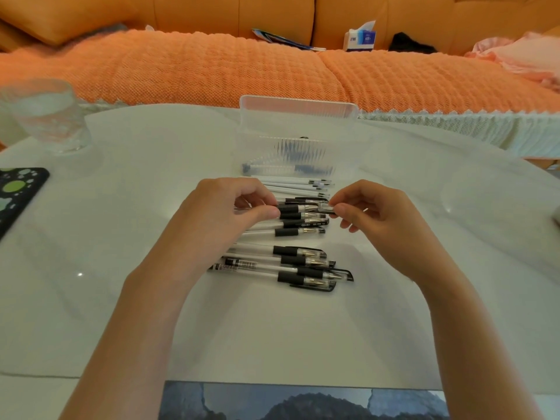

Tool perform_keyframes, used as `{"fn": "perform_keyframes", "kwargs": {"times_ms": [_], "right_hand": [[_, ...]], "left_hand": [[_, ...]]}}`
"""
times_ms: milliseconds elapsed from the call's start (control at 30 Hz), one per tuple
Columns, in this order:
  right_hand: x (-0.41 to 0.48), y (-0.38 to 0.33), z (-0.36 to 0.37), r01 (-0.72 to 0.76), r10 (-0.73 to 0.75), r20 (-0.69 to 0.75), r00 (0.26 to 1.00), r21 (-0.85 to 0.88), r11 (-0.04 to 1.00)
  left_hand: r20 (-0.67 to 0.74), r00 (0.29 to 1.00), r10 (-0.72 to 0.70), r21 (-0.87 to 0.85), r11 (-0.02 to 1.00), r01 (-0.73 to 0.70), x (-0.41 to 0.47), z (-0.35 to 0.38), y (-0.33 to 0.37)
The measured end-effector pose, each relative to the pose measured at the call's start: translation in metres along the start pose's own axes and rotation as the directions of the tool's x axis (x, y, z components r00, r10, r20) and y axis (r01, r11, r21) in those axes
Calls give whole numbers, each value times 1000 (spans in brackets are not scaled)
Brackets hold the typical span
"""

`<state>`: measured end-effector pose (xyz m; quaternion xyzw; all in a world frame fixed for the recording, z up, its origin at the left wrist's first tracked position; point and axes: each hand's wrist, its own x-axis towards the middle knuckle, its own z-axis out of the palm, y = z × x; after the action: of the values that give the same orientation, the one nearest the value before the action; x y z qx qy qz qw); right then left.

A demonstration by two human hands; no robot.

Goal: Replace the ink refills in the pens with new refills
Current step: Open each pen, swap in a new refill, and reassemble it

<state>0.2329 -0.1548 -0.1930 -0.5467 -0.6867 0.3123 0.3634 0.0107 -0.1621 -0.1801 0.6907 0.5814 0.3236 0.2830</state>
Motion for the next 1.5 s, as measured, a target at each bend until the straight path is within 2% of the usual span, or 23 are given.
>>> {"fn": "perform_keyframes", "kwargs": {"times_ms": [233,400,567,900,1067,1200,1367,1500], "right_hand": [[-1,-3,5,20,-21,31,999,46,999],[0,-7,11,18,-32,64,997,217,976],[3,-5,14,60,-70,19,997,307,950],[4,0,16,52,-62,18,998,366,929],[3,0,16,48,-65,34,997,370,928],[5,1,17,3,-13,33,999,280,960],[3,2,16,8,-8,-22,1000,-6,1000],[2,1,20,39,-25,69,997,-202,979]], "left_hand": [[1,1000,11,3,1000,-11,0,3,1],[30,999,34,-83,996,-31,1,8,5],[-3,999,43,-109,993,-43,1,10,7],[-13,1000,21,-93,995,-23,4,17,6],[30,1000,1,-112,994,2,3,17,5],[-1,1000,9,-77,997,-9,4,17,7],[-117,992,42,1,999,-42,9,5,7],[-172,983,62,26,998,-59,14,1,7]]}}
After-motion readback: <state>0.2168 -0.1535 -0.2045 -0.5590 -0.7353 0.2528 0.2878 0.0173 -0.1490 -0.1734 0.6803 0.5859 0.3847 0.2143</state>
